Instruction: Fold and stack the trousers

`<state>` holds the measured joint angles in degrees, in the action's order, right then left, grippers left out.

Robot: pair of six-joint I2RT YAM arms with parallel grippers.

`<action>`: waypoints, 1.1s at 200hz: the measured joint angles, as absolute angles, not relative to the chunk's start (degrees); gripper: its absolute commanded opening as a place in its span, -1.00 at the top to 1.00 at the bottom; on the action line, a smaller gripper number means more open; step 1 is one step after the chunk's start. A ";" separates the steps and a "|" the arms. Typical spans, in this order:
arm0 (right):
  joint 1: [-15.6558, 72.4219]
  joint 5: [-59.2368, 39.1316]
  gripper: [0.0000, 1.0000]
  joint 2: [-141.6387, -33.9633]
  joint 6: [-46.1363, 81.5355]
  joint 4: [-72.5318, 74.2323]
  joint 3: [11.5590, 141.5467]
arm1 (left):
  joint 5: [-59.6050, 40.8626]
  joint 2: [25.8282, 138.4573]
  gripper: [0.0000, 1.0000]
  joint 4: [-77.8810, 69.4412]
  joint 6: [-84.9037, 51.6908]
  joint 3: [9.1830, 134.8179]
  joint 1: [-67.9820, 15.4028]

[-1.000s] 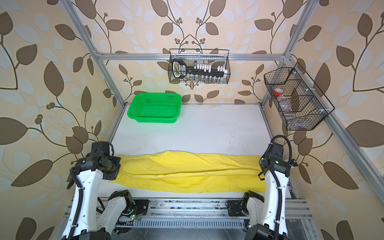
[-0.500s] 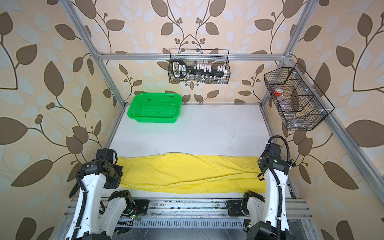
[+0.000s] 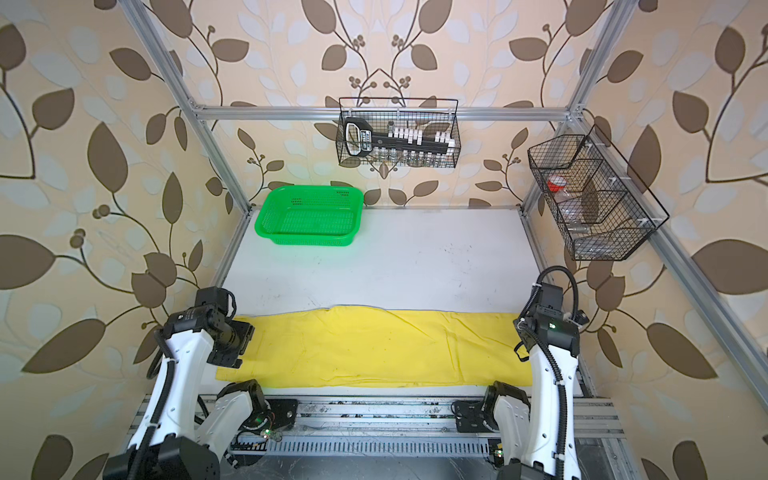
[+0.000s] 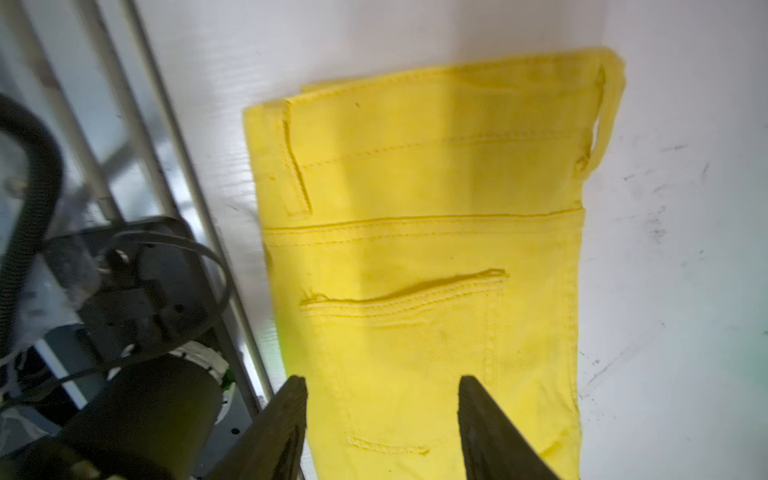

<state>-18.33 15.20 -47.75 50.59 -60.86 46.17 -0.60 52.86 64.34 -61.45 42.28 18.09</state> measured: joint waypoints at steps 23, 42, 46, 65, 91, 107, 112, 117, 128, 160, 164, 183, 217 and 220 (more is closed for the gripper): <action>-9.39 12.93 -0.04 -51.46 52.47 -55.57 45.17 | -4.49 55.83 -0.23 60.03 -59.42 42.28 17.65; -4.43 10.48 -0.05 -52.80 54.74 -50.85 41.69 | -6.35 58.92 -0.23 56.71 -58.57 42.28 15.29; -3.68 9.98 -0.05 -53.06 55.20 -49.91 40.73 | -6.66 59.55 -0.22 56.10 -58.46 42.28 14.61; -0.64 8.12 -0.05 -54.48 57.80 -46.78 36.12 | -7.77 63.68 -0.15 52.84 -58.33 42.28 10.66; 1.61 5.80 -0.07 -55.48 60.47 -43.33 31.22 | -8.14 68.31 -0.07 49.56 -58.37 42.22 7.33; 2.55 4.80 -0.08 -56.71 61.43 -41.12 29.19 | -8.36 70.70 -0.01 47.44 -58.02 41.80 6.70; 2.81 4.49 -0.08 -57.19 61.69 -40.53 28.75 | -8.38 71.42 0.01 46.89 -57.87 41.58 6.70; 3.03 4.25 -0.08 -57.69 61.95 -39.92 28.34 | -8.36 72.29 0.01 46.15 -57.71 41.25 6.70; 3.36 3.81 -0.09 -58.81 62.26 -38.35 27.40 | -8.19 74.15 0.01 45.17 -57.10 40.69 6.72; 3.70 3.60 -0.15 -61.34 62.39 -35.51 26.92 | -6.55 80.31 0.02 43.59 -54.96 40.75 6.83; 3.70 3.62 -0.16 -61.63 62.39 -35.16 26.94 | -6.52 80.90 0.02 43.81 -54.76 41.21 6.85; 3.70 3.62 -0.16 -64.03 62.35 -33.01 27.81 | -6.28 83.64 0.02 44.53 -53.47 43.35 6.85; 3.68 3.62 -0.17 -73.63 61.67 -27.64 33.39 | -6.04 89.67 0.02 44.99 -50.92 48.86 7.55; 3.68 3.60 -0.17 -74.48 61.63 -27.16 33.98 | -6.04 90.37 0.02 45.01 -50.74 49.63 7.57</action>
<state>3.68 3.60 -74.48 61.63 -27.16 33.98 -6.04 90.37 45.01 -50.74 49.63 7.57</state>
